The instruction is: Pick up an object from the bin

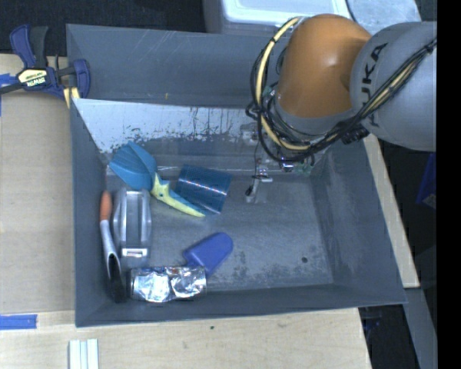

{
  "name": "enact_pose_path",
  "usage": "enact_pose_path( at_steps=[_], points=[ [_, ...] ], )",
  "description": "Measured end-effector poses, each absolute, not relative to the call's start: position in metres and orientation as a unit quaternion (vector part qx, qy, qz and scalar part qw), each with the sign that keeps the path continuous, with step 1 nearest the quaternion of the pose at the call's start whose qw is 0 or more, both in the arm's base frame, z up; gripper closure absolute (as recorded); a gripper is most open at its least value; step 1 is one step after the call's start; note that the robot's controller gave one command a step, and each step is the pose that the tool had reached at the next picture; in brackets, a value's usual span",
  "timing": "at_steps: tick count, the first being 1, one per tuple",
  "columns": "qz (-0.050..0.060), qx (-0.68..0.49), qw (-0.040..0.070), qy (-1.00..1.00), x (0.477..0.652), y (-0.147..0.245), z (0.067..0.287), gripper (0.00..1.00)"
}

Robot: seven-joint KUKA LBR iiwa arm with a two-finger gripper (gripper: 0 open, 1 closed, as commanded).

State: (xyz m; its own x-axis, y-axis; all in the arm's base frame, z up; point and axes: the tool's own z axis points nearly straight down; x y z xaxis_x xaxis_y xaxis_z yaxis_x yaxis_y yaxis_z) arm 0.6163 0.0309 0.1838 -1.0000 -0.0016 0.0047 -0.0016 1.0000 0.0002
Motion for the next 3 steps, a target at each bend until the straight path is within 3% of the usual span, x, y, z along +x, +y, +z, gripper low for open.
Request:
enact_pose_path(
  at_steps=[1,2,3],
  points=[
    [0.0,0.0,-0.002,-1.0,0.618,0.031,0.189,0.0],
    [-0.001,-0.104,-0.003,-0.995,0.626,0.086,0.085,0.0],
    [0.0,-0.054,-0.005,-0.999,0.623,0.096,0.128,0.0]
  ],
)
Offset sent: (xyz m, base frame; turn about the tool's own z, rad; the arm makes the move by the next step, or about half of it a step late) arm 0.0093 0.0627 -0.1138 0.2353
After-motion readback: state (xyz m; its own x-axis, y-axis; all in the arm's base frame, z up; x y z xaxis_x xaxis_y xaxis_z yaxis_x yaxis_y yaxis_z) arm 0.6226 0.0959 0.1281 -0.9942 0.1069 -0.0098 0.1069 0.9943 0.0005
